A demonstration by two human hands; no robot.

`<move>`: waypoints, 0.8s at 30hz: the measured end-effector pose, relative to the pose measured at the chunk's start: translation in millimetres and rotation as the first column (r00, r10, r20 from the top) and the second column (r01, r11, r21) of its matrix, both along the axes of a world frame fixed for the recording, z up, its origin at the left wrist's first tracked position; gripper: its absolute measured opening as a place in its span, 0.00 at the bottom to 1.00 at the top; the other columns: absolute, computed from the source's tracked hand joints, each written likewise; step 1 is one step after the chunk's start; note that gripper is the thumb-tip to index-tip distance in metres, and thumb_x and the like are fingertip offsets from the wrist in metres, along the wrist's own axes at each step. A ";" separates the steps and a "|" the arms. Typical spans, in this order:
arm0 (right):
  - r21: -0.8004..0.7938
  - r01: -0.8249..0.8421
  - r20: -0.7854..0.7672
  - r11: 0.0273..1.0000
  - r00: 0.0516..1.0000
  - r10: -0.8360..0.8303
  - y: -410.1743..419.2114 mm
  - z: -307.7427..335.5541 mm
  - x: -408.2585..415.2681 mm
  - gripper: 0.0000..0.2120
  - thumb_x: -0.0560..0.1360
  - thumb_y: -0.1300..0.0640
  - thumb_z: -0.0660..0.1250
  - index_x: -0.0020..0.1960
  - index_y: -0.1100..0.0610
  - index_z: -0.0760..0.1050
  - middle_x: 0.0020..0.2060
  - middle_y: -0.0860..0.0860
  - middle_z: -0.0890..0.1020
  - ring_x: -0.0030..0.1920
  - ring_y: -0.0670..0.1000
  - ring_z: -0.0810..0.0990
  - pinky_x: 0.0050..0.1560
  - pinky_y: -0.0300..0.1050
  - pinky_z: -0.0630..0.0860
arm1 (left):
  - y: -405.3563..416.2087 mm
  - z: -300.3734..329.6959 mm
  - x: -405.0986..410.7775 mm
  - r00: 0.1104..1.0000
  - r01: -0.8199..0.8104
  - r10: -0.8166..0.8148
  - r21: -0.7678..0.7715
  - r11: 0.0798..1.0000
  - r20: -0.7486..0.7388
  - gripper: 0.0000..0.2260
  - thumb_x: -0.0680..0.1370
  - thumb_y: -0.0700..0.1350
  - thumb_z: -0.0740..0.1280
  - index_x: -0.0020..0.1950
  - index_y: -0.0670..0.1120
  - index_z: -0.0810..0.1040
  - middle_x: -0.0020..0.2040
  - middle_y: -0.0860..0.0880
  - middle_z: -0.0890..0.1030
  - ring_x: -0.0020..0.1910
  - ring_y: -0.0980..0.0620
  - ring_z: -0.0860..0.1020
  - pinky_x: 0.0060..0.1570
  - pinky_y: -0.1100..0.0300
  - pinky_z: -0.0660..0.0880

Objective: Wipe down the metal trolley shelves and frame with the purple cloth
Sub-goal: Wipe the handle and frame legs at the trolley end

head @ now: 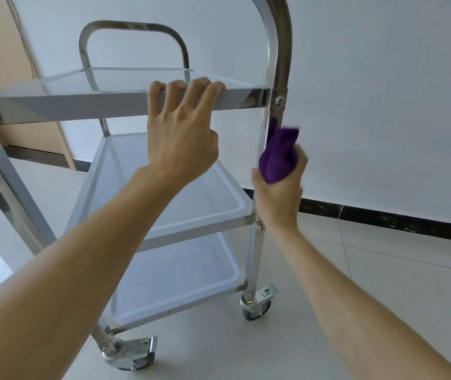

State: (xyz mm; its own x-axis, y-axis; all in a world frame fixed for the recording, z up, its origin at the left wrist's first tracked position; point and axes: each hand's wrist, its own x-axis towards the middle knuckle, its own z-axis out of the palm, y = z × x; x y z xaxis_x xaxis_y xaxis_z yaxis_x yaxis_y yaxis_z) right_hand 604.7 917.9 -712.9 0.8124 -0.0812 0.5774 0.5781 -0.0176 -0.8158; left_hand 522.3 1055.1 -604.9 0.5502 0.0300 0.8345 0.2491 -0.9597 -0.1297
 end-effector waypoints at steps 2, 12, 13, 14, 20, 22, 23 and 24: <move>-0.075 -0.038 -0.097 0.996 0.995 0.031 -6.0 -47.5 -7.6 0.31 0.73 0.58 0.73 0.66 0.41 0.60 0.56 0.44 0.79 0.50 0.48 0.81 0.50 0.54 0.80 | 0.0 -1.3 -1.1 1.000 -0.002 0.002 0.005 1.000 -0.010 0.27 0.71 0.42 0.64 0.71 0.50 0.66 0.67 0.51 0.72 0.65 0.44 0.69 0.70 0.46 0.57; -0.004 -0.227 -0.121 0.974 0.967 0.224 -8.4 -75.1 -18.1 0.14 0.76 0.46 0.67 0.57 0.36 0.66 0.50 0.42 0.75 0.50 0.48 0.77 0.51 0.38 0.74 | -1.5 -7.9 -1.6 0.999 0.011 -0.010 0.022 1.000 -0.036 0.31 0.73 0.43 0.64 0.76 0.47 0.62 0.73 0.47 0.67 0.74 0.42 0.62 0.76 0.41 0.48; -0.014 -0.228 -0.108 0.974 0.968 0.225 -11.3 -77.2 -18.1 0.13 0.77 0.48 0.66 0.56 0.34 0.66 0.49 0.39 0.75 0.49 0.46 0.76 0.50 0.36 0.73 | -0.3 -12.4 -2.6 0.999 0.042 -0.041 0.037 0.998 -0.019 0.30 0.73 0.42 0.64 0.75 0.47 0.63 0.74 0.46 0.67 0.75 0.42 0.61 0.76 0.42 0.48; -0.024 -0.231 -0.105 0.973 0.968 0.227 -14.5 -80.8 -17.4 0.14 0.78 0.50 0.66 0.55 0.33 0.67 0.48 0.37 0.75 0.49 0.45 0.76 0.50 0.34 0.73 | 1.1 -19.7 -4.0 0.996 0.087 -0.086 0.059 0.994 -0.014 0.28 0.74 0.40 0.64 0.74 0.46 0.65 0.74 0.45 0.66 0.76 0.42 0.60 0.76 0.42 0.49; -0.007 -0.282 -0.208 0.959 0.939 0.274 -20.2 -114.7 -18.8 0.19 0.78 0.52 0.68 0.66 0.47 0.66 0.58 0.51 0.76 0.57 0.50 0.77 0.55 0.36 0.75 | -1.8 -104.8 -8.8 0.916 0.227 -0.260 -0.142 0.964 -0.304 0.25 0.75 0.40 0.66 0.72 0.48 0.68 0.73 0.47 0.67 0.70 0.45 0.68 0.73 0.49 0.58; 0.044 -0.264 -0.234 0.963 0.935 0.267 -16.0 -118.1 -20.3 0.21 0.77 0.51 0.69 0.67 0.48 0.66 0.58 0.50 0.77 0.56 0.47 0.78 0.50 0.30 0.74 | -2.6 -127.0 -3.4 0.880 0.172 -0.268 -0.263 0.949 -0.393 0.24 0.76 0.43 0.65 0.73 0.48 0.67 0.73 0.49 0.66 0.69 0.45 0.70 0.70 0.48 0.62; 0.073 -0.258 -0.244 0.963 0.932 0.268 -14.3 -119.8 -21.3 0.22 0.77 0.51 0.69 0.67 0.48 0.66 0.58 0.50 0.77 0.55 0.47 0.78 0.49 0.30 0.74 | -3.0 -137.4 -1.1 0.861 0.140 -0.262 -0.291 0.946 -0.436 0.25 0.77 0.44 0.65 0.74 0.49 0.66 0.74 0.49 0.65 0.69 0.45 0.69 0.70 0.48 0.62; 0.095 -0.253 -0.250 0.963 0.930 0.270 -13.2 -122.3 -22.0 0.23 0.76 0.51 0.70 0.67 0.47 0.66 0.58 0.49 0.77 0.55 0.47 0.78 0.49 0.32 0.75 | -3.5 -147.3 0.4 0.845 0.114 -0.253 -0.304 0.946 -0.471 0.25 0.77 0.44 0.65 0.74 0.49 0.65 0.74 0.50 0.64 0.70 0.45 0.67 0.71 0.47 0.61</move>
